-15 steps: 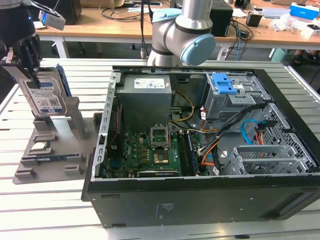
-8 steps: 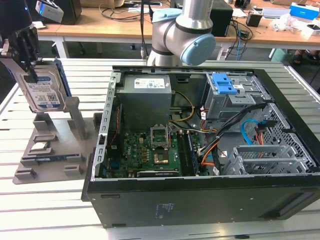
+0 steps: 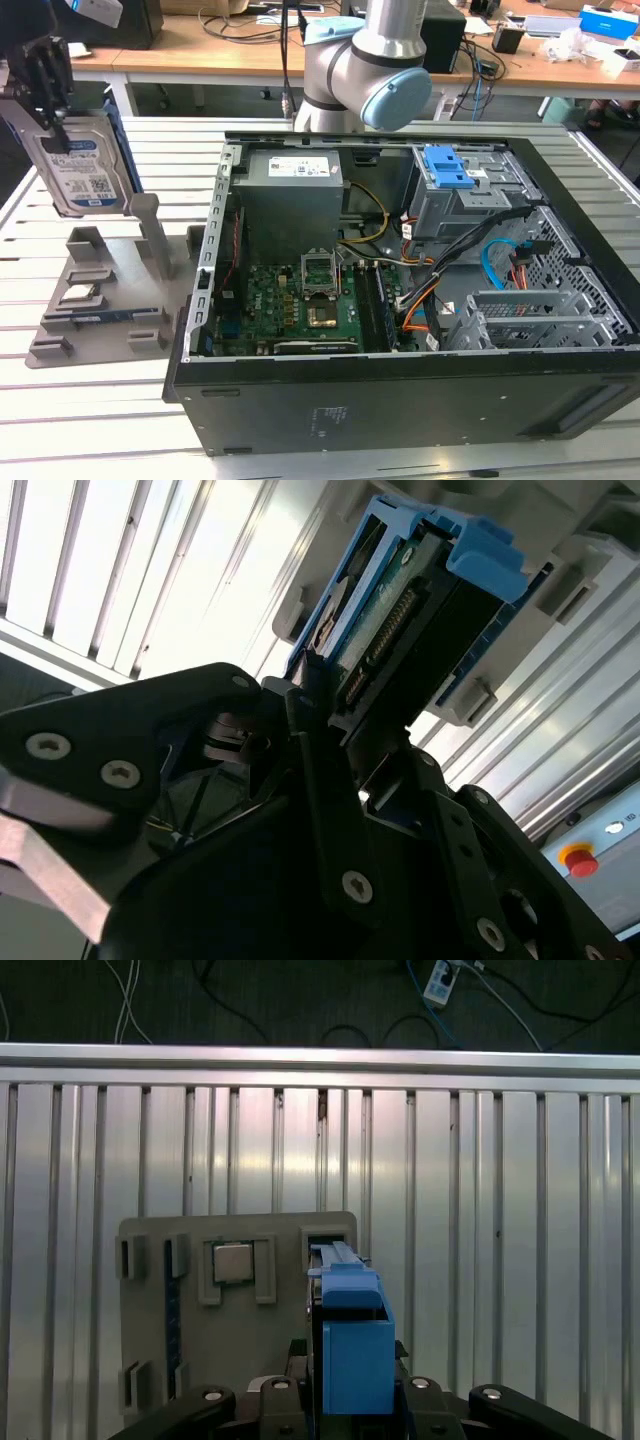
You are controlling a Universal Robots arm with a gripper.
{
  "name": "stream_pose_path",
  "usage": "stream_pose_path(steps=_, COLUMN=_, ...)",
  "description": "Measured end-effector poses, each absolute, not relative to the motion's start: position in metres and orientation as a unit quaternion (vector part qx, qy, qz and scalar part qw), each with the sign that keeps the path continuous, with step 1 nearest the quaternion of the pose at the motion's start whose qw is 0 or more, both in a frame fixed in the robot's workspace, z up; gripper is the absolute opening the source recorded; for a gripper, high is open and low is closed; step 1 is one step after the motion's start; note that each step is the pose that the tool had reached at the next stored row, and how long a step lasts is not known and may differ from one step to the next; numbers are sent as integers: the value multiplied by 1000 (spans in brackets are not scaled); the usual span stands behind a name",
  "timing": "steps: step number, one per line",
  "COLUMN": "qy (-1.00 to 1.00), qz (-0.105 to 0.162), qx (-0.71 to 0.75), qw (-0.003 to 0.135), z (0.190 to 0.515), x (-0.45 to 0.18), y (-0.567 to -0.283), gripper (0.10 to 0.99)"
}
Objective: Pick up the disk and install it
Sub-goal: 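Pick up the disk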
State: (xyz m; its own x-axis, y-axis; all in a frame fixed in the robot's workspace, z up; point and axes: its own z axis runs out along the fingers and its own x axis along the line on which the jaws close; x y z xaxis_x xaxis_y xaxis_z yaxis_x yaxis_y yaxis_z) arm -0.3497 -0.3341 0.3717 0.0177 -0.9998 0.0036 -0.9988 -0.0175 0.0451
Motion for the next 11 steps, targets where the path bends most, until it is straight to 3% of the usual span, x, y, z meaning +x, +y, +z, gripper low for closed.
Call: stream_pose_path(steps=11, qy=-701, qz=-15, qx=713, qw=17, z=398, x=-349, y=-334, gripper=365)
